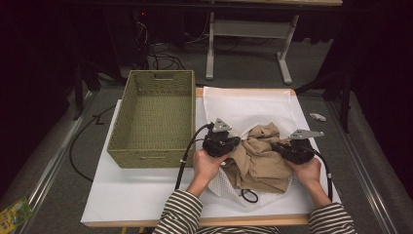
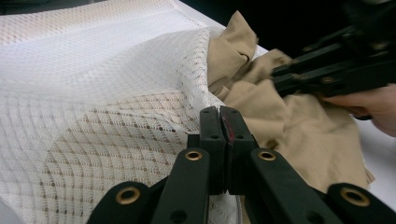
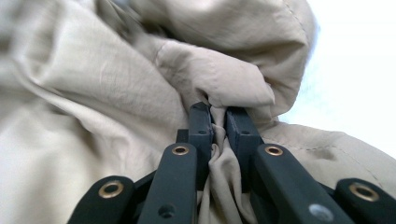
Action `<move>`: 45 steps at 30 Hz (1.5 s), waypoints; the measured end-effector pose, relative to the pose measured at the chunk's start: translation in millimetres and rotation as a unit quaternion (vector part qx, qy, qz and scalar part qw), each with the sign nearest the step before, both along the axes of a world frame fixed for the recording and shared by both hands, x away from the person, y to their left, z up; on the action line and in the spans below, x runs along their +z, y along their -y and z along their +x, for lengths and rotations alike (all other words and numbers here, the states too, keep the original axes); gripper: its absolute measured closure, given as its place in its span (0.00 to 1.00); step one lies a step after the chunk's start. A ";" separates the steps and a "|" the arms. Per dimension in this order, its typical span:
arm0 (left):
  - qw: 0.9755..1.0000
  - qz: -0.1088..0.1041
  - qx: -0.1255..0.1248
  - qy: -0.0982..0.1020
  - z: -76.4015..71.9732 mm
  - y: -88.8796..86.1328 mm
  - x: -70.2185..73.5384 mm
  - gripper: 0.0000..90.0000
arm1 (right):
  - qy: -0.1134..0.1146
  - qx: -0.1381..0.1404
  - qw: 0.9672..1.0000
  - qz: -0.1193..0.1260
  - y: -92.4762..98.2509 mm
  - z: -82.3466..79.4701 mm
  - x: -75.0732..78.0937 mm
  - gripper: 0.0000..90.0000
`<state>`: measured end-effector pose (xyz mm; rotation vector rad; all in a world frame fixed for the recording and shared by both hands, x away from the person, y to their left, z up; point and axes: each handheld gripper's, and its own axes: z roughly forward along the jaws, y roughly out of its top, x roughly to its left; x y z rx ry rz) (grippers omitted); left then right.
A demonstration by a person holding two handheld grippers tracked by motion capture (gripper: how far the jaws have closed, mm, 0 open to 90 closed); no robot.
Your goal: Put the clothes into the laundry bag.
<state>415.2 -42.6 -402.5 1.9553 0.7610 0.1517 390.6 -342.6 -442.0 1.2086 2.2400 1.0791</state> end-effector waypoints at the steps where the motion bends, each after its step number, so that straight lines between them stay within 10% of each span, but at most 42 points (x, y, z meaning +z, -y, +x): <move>1: 1.000 0.000 0.001 0.000 0.4 -0.6 0.7 0.99 | 0.012 0.007 1.000 0.006 -1.8 -5.4 5.1 0.93; 9: 1.000 -0.007 0.003 0.005 3.9 4.3 7.8 0.99 | 0.072 0.105 0.992 -0.007 -31.9 -40.7 40.4 0.93; 17: 1.000 -0.028 -0.005 0.007 3.3 6.2 17.3 0.99 | 0.021 0.155 0.987 -0.036 -70.0 -32.7 23.2 0.93; 26: 0.999 -0.042 -0.021 0.009 -4.3 5.9 22.7 0.99 | 0.003 0.099 0.989 -0.107 -86.8 -2.2 -3.8 0.92; 31: 0.999 -0.024 -0.019 0.014 -5.1 6.5 20.3 0.99 | -0.004 0.066 0.993 -0.097 -83.0 14.3 -10.7 0.90; 38: 1.000 -0.025 -0.013 0.008 -3.6 -0.1 16.4 0.99 | 0.015 0.060 0.996 -0.060 -67.6 -8.7 10.1 0.63; 45: 1.000 -0.028 -0.009 0.008 -2.8 -3.7 15.2 0.99 | 0.056 0.049 0.997 -0.030 -35.0 -38.1 36.2 0.55</move>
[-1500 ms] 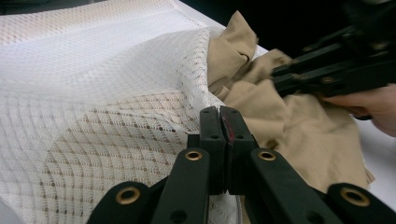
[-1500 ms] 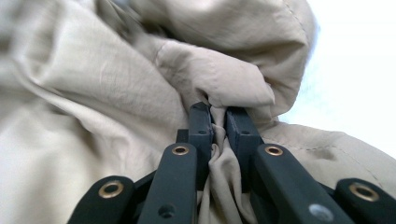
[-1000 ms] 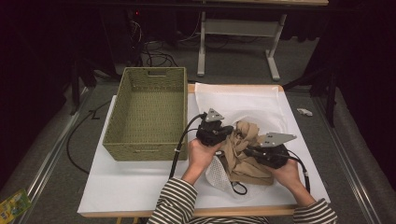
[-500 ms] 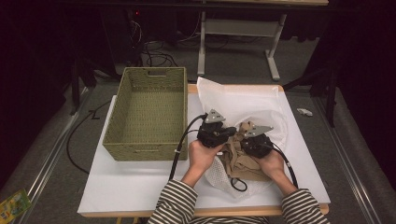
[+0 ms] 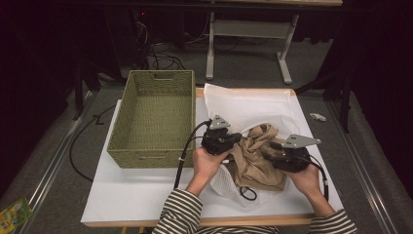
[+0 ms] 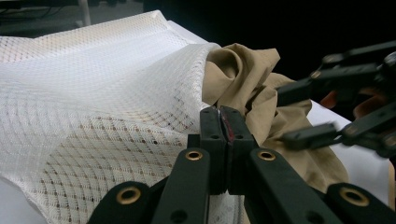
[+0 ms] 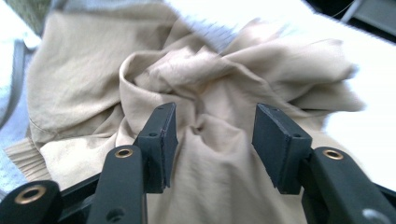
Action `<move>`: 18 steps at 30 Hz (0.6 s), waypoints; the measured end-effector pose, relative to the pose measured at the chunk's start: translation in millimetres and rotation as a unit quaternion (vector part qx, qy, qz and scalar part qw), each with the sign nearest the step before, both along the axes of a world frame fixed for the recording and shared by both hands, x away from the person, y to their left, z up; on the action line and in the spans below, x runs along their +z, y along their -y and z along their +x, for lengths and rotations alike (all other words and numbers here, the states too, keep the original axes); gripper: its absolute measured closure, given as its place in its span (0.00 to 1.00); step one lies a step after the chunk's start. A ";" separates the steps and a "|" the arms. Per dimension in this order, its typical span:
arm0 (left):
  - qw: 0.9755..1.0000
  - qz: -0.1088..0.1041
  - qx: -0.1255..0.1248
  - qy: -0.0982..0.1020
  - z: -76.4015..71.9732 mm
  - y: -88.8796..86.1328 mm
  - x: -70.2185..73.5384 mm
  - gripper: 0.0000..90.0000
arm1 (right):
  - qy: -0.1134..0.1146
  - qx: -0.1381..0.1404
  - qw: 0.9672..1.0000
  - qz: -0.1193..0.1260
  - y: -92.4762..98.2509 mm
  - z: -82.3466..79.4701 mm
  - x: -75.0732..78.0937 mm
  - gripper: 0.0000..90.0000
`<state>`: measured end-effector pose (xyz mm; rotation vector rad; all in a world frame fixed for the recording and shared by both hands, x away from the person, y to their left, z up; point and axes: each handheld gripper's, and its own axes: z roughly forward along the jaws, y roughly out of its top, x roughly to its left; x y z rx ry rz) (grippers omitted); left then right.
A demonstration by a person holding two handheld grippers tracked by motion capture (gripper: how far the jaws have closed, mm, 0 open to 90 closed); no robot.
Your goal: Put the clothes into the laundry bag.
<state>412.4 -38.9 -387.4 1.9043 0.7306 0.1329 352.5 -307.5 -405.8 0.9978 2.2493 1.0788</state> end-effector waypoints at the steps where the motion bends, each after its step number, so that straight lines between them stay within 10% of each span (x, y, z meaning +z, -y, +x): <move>1: 1.000 0.000 0.000 -0.001 0.1 0.1 -0.2 0.99 | 0.007 -0.003 1.000 0.006 4.2 -0.9 2.8 0.54; 7: 1.000 0.001 0.000 0.000 0.5 -0.7 -0.1 0.99 | 0.016 -0.057 0.997 0.041 17.3 12.3 11.3 0.42; 18: 1.000 0.002 -0.002 -0.003 1.7 -1.0 -0.4 0.99 | -0.078 -0.052 0.996 0.008 -12.7 76.9 -31.6 0.48</move>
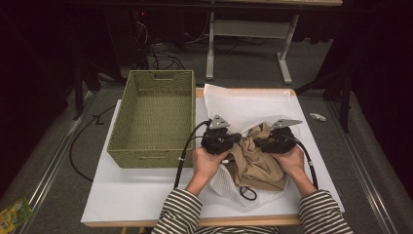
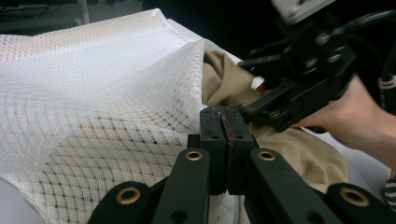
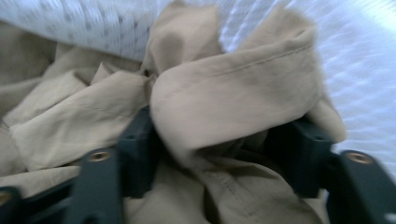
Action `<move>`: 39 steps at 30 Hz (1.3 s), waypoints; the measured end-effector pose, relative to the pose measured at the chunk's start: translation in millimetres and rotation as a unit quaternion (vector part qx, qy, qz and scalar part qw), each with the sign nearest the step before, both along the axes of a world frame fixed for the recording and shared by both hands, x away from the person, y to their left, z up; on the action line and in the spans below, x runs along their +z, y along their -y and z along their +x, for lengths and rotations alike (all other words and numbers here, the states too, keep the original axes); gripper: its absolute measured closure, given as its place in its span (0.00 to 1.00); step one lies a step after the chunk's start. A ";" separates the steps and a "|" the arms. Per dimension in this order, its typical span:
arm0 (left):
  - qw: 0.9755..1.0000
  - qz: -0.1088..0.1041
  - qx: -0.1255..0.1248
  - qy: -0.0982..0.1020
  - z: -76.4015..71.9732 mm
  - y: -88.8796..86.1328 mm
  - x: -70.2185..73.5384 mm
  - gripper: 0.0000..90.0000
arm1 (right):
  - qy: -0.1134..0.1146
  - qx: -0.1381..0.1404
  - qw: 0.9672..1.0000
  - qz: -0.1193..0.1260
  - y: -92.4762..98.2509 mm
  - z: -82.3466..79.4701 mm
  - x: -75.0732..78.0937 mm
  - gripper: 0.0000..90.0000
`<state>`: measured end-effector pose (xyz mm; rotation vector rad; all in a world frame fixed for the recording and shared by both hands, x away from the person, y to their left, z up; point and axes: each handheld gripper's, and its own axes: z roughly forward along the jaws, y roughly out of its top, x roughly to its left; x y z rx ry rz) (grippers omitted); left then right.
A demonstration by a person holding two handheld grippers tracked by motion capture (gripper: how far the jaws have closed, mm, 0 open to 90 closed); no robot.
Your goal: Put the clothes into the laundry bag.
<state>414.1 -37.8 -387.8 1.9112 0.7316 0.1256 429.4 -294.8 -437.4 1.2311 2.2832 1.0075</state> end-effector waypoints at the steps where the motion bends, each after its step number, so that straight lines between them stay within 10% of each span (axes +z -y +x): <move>1: 1.000 -0.001 0.001 0.000 0.5 0.1 -0.3 0.99 | -0.004 0.008 1.000 -0.003 -1.3 1.4 -2.5 0.56; 7: 1.000 -0.004 0.002 0.001 1.9 -0.3 0.7 0.99 | 0.013 0.051 0.999 0.006 2.4 -8.6 5.2 0.94; 15: 1.000 -0.010 0.008 -0.009 10.3 4.9 5.0 0.99 | 0.069 0.143 0.987 -0.012 -14.0 -54.0 29.2 0.96; 24: 1.000 -0.027 0.005 0.006 10.4 13.3 21.5 0.99 | 0.044 0.184 0.981 -0.039 -46.5 -59.2 20.5 0.96; 31: 0.998 -0.063 -0.012 0.027 -2.7 6.2 35.7 0.99 | 0.026 0.137 0.987 -0.074 -51.6 -36.2 7.1 0.95; 39: 0.999 -0.031 -0.002 0.024 -3.2 -5.0 27.7 0.99 | 0.021 0.047 0.996 -0.078 -29.2 -11.0 1.6 0.83</move>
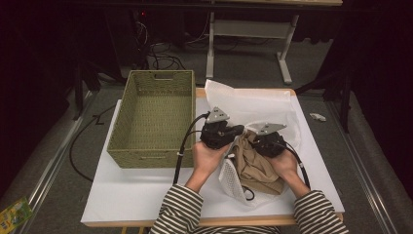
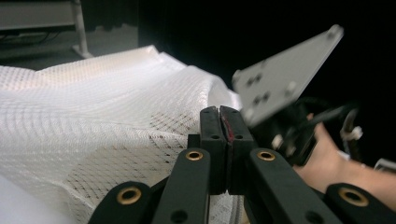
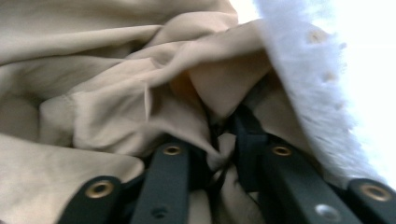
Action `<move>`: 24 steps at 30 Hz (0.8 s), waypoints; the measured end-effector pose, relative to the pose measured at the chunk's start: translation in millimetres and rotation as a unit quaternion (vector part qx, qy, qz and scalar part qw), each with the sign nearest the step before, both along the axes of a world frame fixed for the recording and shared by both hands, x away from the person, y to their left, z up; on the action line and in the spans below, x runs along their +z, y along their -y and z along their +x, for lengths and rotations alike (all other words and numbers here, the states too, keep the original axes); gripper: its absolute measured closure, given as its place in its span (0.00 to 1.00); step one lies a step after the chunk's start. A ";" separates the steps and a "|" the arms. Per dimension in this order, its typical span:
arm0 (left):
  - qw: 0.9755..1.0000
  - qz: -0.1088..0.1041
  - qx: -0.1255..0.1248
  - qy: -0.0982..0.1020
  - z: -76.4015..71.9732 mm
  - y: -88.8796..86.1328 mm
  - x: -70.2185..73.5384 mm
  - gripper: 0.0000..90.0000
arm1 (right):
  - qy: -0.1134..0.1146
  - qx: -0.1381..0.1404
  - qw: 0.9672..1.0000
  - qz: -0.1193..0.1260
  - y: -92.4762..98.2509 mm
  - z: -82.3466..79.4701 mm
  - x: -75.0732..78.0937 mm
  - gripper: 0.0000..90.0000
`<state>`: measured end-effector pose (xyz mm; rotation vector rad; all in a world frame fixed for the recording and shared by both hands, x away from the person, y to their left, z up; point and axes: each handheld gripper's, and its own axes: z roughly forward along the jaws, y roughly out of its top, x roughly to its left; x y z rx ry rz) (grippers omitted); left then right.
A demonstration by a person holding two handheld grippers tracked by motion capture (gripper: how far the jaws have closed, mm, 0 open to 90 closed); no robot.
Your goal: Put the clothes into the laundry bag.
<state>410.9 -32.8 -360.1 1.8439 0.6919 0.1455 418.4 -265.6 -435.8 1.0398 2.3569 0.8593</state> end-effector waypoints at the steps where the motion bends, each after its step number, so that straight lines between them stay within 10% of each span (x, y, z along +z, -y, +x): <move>1: 1.000 0.002 0.001 -0.004 0.5 -1.1 -2.4 0.99 | 0.004 0.000 1.000 0.005 0.7 -1.7 1.1 0.80; 13: 0.999 0.032 0.013 0.006 -2.6 -0.4 -11.3 0.99 | 0.048 0.033 0.996 0.069 32.3 -57.4 40.0 0.50; 24: 0.999 0.032 0.011 0.001 -2.4 3.1 -14.8 0.99 | -0.026 0.052 0.997 0.053 18.2 -53.7 2.5 0.32</move>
